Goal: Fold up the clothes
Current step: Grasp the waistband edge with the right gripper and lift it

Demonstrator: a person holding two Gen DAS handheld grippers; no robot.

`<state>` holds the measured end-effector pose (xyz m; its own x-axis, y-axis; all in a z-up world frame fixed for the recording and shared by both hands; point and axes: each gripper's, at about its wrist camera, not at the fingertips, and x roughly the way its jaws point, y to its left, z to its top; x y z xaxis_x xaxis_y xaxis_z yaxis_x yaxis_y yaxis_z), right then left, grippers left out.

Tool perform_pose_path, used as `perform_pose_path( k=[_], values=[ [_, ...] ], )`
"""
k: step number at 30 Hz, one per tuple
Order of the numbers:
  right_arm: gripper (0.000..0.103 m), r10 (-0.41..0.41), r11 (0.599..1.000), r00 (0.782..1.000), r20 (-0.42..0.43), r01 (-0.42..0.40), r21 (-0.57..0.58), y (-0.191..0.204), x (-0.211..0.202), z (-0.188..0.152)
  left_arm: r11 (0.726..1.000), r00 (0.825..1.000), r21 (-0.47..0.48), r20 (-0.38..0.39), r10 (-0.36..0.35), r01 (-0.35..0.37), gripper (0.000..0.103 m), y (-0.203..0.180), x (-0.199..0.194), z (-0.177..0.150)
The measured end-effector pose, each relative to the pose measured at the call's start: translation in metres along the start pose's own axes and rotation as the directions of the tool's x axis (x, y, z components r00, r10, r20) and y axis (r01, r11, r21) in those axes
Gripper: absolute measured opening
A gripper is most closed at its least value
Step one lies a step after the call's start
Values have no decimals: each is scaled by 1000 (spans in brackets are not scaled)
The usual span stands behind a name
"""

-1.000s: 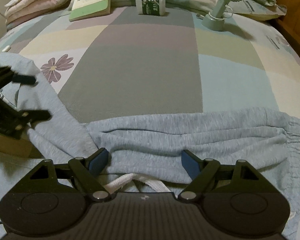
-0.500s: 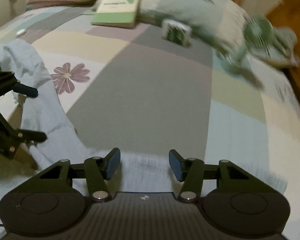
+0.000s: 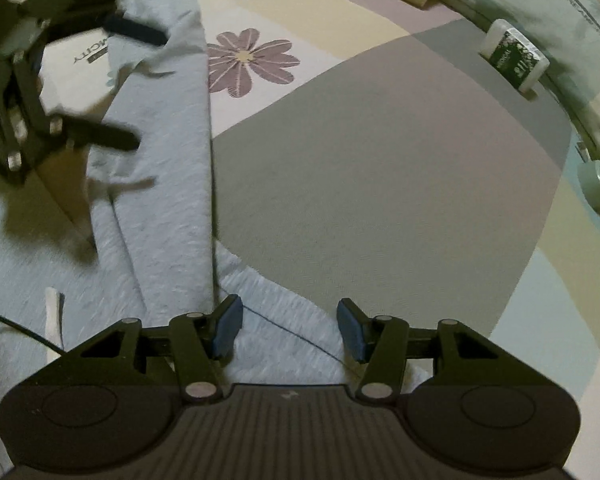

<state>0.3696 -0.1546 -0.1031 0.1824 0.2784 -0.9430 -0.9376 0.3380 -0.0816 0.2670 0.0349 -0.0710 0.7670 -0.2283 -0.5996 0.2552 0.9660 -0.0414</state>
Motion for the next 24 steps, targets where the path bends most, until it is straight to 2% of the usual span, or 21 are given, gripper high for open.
perform_pose_path(
  k=[4,6,8,11,14,17,24],
  values=[
    [56,-9,998,1000,-24,8,-70,7,3,6,999,998,-8,-34,-53,53,100,4,9,-4],
    [49,7,999,999,-46,-9,-54,6,4,11,997,997,-2,-32,-73,73,100,3,9,-5],
    [27,5,999,999,-48,-7,-41,10,3,12,996,996,6,-25,-87,87,100,2,6,-5],
    [13,-44,996,999,-31,41,-76,20,-3,9,996,996,9,-14,-90,90,100,4,3,-6],
    [10,-78,995,997,5,78,-58,16,-13,7,996,996,-11,-6,-88,88,100,7,1,-6],
    [10,-152,988,987,54,154,-27,1,-19,13,996,997,-23,5,-83,83,100,9,-2,-6],
    [10,-324,946,934,149,314,86,-42,-24,32,997,997,-21,6,-77,77,100,8,-3,-5]
  ],
)
